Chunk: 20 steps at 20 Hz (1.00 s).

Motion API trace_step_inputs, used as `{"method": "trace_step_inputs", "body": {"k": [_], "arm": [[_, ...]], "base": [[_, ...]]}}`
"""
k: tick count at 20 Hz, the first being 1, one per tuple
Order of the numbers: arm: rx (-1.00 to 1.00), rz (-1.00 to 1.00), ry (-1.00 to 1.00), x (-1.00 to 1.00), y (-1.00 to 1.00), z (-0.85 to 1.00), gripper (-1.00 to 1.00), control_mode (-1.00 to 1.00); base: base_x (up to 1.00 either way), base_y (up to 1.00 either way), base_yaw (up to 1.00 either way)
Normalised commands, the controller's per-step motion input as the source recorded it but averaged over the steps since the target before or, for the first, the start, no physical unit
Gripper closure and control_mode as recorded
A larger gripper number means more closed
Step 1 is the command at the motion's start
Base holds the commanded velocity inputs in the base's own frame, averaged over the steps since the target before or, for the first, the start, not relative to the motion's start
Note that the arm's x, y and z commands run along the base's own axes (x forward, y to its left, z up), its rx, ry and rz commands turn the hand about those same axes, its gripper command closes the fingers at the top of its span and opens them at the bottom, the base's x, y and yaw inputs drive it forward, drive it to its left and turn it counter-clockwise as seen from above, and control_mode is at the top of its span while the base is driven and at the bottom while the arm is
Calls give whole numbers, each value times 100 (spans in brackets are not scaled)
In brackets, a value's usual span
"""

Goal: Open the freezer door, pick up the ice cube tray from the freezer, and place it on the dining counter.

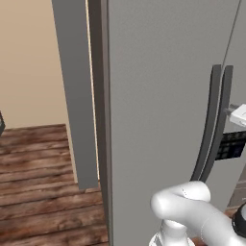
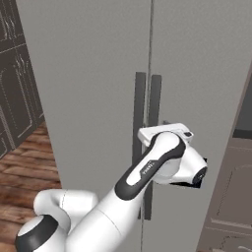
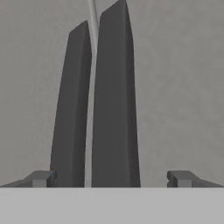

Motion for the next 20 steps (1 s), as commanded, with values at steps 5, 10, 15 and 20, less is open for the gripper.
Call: {"method": "trace_step_inputs", "body": {"k": [5, 10, 15, 20], "arm": [[0, 0, 0, 22, 31, 0, -100, -100], [0, 0, 0, 43, 3, 0, -100, -100], [0, -1, 0, 32, 0, 0, -100, -100], [0, -1, 0, 5, 0, 0, 100, -100]], "base": [[0, 0, 0], [0, 0, 0], [0, 0, 0], [0, 0, 0]]}}
